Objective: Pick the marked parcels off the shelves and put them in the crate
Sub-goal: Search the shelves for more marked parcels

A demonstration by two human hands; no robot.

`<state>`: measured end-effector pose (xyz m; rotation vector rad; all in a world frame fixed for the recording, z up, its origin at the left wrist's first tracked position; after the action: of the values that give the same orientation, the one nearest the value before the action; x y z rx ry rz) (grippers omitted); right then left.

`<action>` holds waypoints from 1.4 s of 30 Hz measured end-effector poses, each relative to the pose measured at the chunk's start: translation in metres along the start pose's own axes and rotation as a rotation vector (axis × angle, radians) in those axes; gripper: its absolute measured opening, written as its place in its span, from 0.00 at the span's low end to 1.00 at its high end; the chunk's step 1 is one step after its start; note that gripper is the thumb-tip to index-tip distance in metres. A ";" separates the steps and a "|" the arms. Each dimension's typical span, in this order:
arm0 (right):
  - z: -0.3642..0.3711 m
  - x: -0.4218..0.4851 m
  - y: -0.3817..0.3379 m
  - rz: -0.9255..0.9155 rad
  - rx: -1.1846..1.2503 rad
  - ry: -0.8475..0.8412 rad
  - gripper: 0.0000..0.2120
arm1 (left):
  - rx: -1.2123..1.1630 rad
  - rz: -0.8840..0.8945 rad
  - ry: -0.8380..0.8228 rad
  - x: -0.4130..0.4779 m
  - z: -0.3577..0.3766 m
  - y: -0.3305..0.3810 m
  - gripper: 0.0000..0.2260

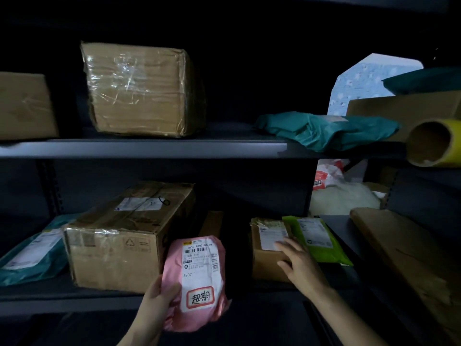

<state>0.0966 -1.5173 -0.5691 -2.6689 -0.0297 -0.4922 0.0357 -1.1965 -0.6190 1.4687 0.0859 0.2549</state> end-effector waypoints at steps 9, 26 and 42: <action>-0.002 -0.004 0.000 0.022 -0.012 0.010 0.22 | -0.053 -0.019 -0.012 0.003 0.004 0.000 0.10; 0.062 0.037 -0.147 0.024 0.175 -0.078 0.23 | 0.057 0.036 0.100 0.020 -0.044 0.001 0.06; 0.084 0.019 -0.126 0.410 0.528 -0.058 0.22 | 0.021 0.015 0.146 0.027 -0.077 -0.016 0.10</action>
<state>0.1309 -1.3692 -0.5825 -2.0933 0.3192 -0.2303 0.0471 -1.1169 -0.6403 1.4707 0.1959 0.3749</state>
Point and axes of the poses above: each hand's wrist, its own x-axis towards the middle knuckle, its own z-axis out of the palm, y = z × x, the point moved 8 cm from there along x, towards the middle knuckle, and after that the axes turned 11 degrees about z, right-handed, at the moved point
